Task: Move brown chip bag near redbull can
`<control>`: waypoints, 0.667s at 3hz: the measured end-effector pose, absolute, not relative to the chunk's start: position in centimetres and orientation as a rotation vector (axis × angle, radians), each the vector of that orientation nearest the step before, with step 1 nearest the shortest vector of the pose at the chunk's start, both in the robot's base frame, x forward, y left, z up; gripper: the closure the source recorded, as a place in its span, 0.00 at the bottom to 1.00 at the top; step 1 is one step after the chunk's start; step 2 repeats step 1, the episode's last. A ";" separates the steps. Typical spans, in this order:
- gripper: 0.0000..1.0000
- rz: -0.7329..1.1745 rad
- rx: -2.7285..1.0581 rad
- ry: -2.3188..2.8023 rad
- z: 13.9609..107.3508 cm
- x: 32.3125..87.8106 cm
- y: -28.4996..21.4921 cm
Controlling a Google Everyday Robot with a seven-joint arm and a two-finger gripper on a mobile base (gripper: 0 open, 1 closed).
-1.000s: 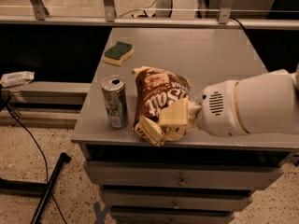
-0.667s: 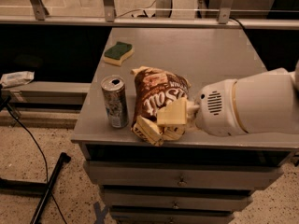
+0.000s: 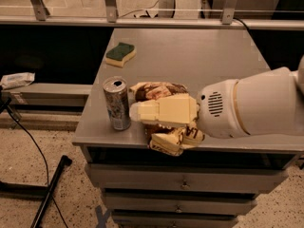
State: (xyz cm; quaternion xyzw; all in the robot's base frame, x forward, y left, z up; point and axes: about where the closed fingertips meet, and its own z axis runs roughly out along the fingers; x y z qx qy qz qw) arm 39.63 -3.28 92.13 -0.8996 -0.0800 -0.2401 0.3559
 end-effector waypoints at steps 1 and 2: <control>0.00 -0.620 -2.324 -0.207 92.1 39.6 -3.3; 0.00 -0.620 -2.324 -0.207 92.1 39.6 -3.3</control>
Offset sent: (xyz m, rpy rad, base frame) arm 0.0000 0.0000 0.0000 0.0000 0.0000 0.0000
